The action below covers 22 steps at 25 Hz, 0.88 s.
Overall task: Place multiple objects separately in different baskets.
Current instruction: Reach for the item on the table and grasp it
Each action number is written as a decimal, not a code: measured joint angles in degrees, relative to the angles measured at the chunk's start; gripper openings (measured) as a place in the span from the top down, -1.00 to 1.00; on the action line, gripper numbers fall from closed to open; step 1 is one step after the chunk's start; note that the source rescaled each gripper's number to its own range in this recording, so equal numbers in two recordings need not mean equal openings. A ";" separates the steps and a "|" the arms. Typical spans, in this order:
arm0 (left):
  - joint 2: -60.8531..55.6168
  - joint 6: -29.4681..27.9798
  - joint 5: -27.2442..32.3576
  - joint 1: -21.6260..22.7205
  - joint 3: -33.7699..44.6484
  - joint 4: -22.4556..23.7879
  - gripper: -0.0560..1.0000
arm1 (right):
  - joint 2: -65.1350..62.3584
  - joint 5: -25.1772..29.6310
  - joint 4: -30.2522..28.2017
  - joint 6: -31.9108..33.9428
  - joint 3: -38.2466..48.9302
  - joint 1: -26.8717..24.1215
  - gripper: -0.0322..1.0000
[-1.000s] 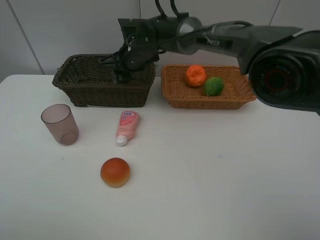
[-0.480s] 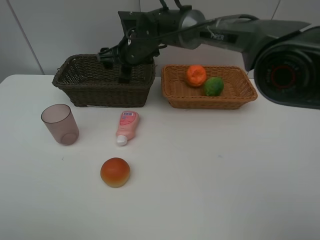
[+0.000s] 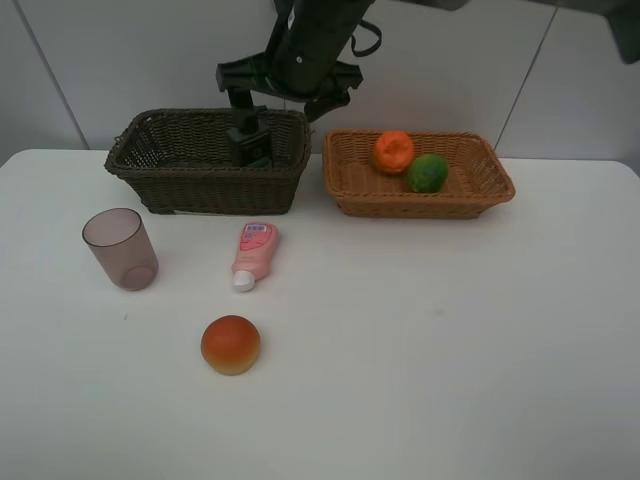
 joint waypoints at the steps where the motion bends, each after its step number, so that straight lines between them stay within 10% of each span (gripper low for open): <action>1: 0.00 0.00 0.00 0.00 0.00 0.00 -1.00 | -1.92 0.14 0.39 0.00 2.78 -0.83 -0.96; 14: 0.00 0.00 0.00 0.00 0.00 0.00 -1.00 | -35.06 -2.13 2.08 0.00 47.35 -21.40 -0.96; 22: 0.00 0.00 0.00 0.00 0.00 0.00 -1.00 | -59.81 0.28 0.34 -3.17 59.09 -28.87 -0.96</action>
